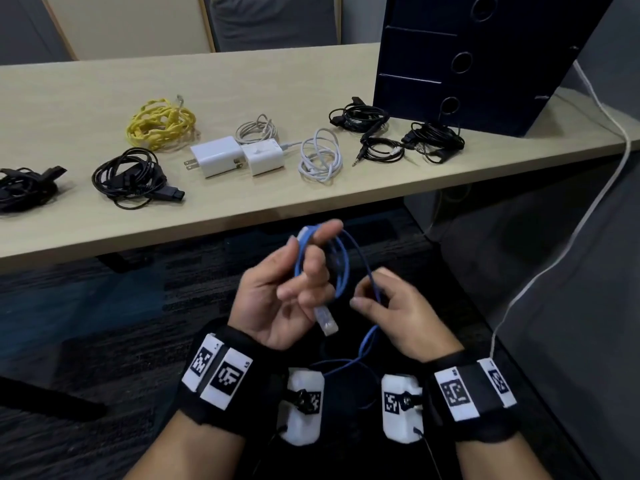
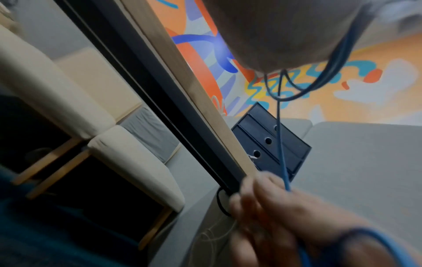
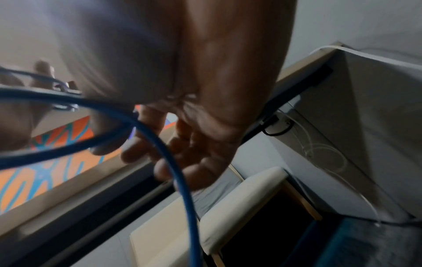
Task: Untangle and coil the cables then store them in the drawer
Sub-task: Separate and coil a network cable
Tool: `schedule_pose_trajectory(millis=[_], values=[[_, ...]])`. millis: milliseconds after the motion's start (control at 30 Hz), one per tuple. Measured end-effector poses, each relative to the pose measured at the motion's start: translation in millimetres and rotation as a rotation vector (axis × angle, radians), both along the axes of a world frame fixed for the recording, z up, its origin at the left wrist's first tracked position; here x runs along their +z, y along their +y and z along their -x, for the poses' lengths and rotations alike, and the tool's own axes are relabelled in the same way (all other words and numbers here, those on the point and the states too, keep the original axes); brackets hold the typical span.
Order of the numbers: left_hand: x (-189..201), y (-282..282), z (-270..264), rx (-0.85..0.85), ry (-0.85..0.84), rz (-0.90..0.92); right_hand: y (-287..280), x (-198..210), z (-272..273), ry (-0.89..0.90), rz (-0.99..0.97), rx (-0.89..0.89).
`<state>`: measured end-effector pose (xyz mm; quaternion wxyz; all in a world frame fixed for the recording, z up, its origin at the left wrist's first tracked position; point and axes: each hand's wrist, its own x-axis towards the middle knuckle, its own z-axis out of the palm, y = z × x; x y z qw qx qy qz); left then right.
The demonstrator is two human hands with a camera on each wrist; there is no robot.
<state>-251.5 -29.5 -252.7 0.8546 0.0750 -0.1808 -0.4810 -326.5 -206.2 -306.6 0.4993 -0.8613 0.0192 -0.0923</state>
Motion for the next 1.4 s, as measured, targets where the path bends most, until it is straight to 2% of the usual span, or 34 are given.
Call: schedule_pose_trajectory(millis=[67,133,200,267,333,400,467,533,700,867,967,1067,1200,1300,1400], values=[[-1.8,4.9,-10.6,0.095,0.067,-0.029,2.2,-6.7,10.1,0.134,-0.165,0.058],[0.8,7.2,-16.7,0.204,0.159,-0.052,3.0,-11.4,18.1,0.171,-0.260,0.053],[4.8,8.6,-22.4,0.399,0.279,-0.096,0.1,-17.9,23.8,0.176,-0.141,0.041],[7.3,10.4,-28.2,0.618,0.330,-0.121,-2.3,-23.2,29.6,0.243,-0.027,0.087],[10.4,7.6,-30.7,0.769,0.311,-0.169,-4.8,-21.7,35.4,0.313,-0.007,0.139],[6.6,1.7,-32.2,0.921,0.235,-0.311,-7.0,-13.6,39.3,0.321,-0.045,0.195],[-0.8,-4.9,-29.9,1.025,0.111,-0.444,-7.9,0.5,40.3,0.247,-0.143,0.208],[-9.7,-10.9,-26.2,1.044,-0.042,-0.545,-7.3,19.1,37.2,0.103,-0.203,0.170],[-19.8,-14.6,-16.7,0.948,-0.314,-0.709,-14.3,65.1,27.2,-0.238,-0.231,0.052],[-19.2,-16.9,-6.0,0.790,-0.482,-0.833,-12.4,94.4,26.3,-0.295,-0.076,0.084],[-15.3,-14.9,4.5,0.618,-0.643,-0.889,-12.4,100.2,21.7,-0.350,-0.032,-0.069],[-15.5,-11.8,14.9,0.369,-0.705,-0.816,-16.0,102.2,14.5,-0.359,-0.035,-0.183],[-12.0,-2.6,17.9,0.081,-0.673,-0.635,-24.0,95.2,1.3,-0.362,-0.017,-0.236],[-3.8,4.0,18.4,-0.016,-0.617,-0.424,-26.1,77.9,-7.9,-0.353,-0.010,-0.238],[5.6,1.1,22.2,-0.038,-0.433,-0.217,-14.5,55.6,-11.6,-0.290,-0.070,-0.187]])
